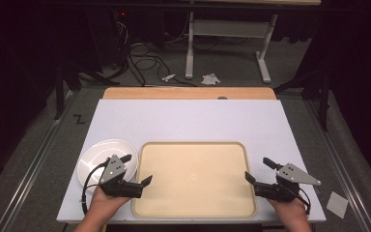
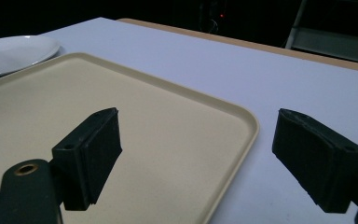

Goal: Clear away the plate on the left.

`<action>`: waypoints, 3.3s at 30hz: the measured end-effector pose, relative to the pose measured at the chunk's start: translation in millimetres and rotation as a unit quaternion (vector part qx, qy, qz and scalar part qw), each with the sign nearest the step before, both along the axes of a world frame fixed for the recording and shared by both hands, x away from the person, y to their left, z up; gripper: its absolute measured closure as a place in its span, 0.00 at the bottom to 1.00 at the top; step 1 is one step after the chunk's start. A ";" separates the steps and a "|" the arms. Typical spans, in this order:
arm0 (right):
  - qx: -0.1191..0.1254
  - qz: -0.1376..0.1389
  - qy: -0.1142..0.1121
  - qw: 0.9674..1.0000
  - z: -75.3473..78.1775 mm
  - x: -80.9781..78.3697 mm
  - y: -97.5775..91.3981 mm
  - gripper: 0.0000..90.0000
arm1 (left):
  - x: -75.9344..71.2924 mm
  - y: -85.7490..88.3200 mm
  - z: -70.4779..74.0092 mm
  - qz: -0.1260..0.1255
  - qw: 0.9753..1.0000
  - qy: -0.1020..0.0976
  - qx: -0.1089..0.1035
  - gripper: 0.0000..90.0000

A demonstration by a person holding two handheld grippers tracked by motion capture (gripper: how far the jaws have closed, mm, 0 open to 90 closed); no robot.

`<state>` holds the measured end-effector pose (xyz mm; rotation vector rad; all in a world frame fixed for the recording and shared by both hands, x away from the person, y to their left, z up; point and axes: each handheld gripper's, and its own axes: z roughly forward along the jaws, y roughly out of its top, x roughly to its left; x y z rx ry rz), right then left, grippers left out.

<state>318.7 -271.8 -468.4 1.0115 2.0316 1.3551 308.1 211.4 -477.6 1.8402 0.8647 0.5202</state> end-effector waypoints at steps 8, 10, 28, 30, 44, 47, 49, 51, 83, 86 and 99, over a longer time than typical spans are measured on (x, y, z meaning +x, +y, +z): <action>-0.006 0.015 -0.003 1.000 -0.5 1.5 4.6 0.18 | -2.8 0.9 0.3 0.001 1.000 -0.009 0.007 0.00; -0.006 0.013 0.000 1.000 -0.7 1.8 4.5 0.18 | -2.9 2.4 0.4 0.003 1.000 -0.009 0.006 0.00; -0.003 0.014 -0.001 1.000 -0.5 1.5 4.6 0.18 | -2.8 14.0 2.3 0.020 1.000 -0.013 -0.007 0.01; -0.004 0.014 -0.001 1.000 -0.5 1.5 4.5 0.18 | -2.7 15.1 2.2 0.022 1.000 -0.013 -0.013 0.01; -0.008 0.017 -0.006 1.000 0.0 1.8 4.5 0.18 | -2.9 20.0 3.9 0.022 0.999 -0.017 -0.022 0.00; -0.008 0.017 -0.005 1.000 -0.1 2.0 4.5 0.18 | -2.8 21.0 4.3 0.022 0.999 -0.020 -0.017 0.00; -0.008 0.017 -0.006 1.000 -0.1 2.0 4.6 0.18 | -2.7 22.0 4.2 0.023 0.999 -0.023 -0.016 0.00; -0.008 0.017 -0.006 1.000 -0.1 2.0 4.6 0.18 | -2.4 23.9 3.9 0.026 0.999 -0.022 -0.008 0.00; -0.003 0.016 -0.002 1.000 -0.3 2.0 3.9 0.18 | -15.5 58.7 -9.9 0.052 0.973 -0.006 0.224 0.04; -0.002 0.017 -0.002 1.000 -0.1 1.5 4.1 0.18 | -17.1 54.1 -12.5 0.042 0.966 -0.010 0.254 0.04; -0.003 0.017 -0.002 1.000 -0.2 1.8 3.9 0.18 | -24.7 40.2 -27.0 -0.047 0.935 -0.014 0.351 0.21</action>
